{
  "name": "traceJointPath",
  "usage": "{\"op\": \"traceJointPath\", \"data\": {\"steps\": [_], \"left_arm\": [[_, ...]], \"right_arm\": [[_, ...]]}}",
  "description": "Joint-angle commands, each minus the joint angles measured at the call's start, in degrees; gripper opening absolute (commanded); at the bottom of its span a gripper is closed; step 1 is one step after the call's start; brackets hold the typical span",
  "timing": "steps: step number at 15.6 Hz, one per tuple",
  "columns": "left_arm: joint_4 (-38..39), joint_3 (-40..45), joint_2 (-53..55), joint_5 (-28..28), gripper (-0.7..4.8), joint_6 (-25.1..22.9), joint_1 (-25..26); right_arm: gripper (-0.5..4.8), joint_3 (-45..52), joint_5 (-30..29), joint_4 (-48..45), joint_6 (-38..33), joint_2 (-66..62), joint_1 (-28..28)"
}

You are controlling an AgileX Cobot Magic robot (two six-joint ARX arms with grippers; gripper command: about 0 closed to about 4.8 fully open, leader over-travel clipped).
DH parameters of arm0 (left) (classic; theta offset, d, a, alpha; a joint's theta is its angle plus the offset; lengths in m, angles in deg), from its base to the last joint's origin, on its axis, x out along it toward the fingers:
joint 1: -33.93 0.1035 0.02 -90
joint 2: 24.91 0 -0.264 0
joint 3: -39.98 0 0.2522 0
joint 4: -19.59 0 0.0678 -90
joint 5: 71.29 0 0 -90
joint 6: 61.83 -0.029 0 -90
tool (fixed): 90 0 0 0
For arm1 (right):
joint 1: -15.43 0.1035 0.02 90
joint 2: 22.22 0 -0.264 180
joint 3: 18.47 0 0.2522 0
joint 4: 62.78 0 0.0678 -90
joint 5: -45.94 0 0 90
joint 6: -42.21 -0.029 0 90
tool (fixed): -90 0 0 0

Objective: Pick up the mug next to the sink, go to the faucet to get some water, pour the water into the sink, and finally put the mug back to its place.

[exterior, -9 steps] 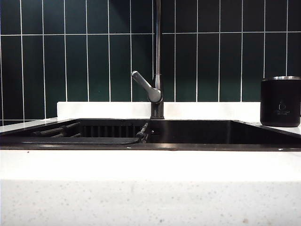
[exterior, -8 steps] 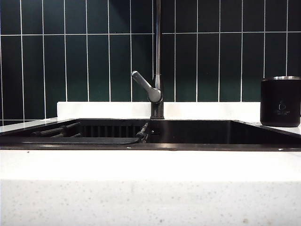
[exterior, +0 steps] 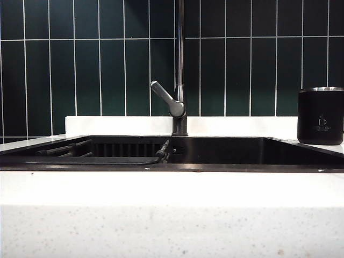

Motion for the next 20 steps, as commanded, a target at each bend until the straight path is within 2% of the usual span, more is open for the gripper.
{"op": "traceJointPath", "data": {"steps": [1, 14, 17, 18, 19, 20], "left_arm": [[-0.7, -0.2, 0.0, 0.1, -0.06, 0.1, -0.1], [-2.0, -0.2, 0.0, 0.1, -0.05, 0.2, 0.0], [-0.6, -0.4, 0.0, 0.5, -0.05, 4.2, -0.1], [0.8, -1.5, 0.0, 3.1, -0.06, 5.2, -0.1], [4.5, -4.0, 0.0, 4.6, -0.06, 5.5, -0.1], [5.2, -5.2, 0.0, 4.6, -0.06, 6.6, -0.1]], "right_arm": [[-0.05, 0.3, 0.3, -0.5, 0.0, 0.2, 0.0], [-0.06, 0.3, 0.1, 0.7, -0.2, 0.2, 0.0], [-0.06, 0.1, 0.2, 0.7, -4.4, 0.2, 0.0], [-0.06, -0.6, 0.6, 1.8, -6.3, 0.2, 0.0], [-0.06, -3.0, 2.9, 6.4, -8.1, 0.0, 0.0], [-0.06, -5.3, 3.8, 10.6, -8.9, 0.0, 0.0]]}}
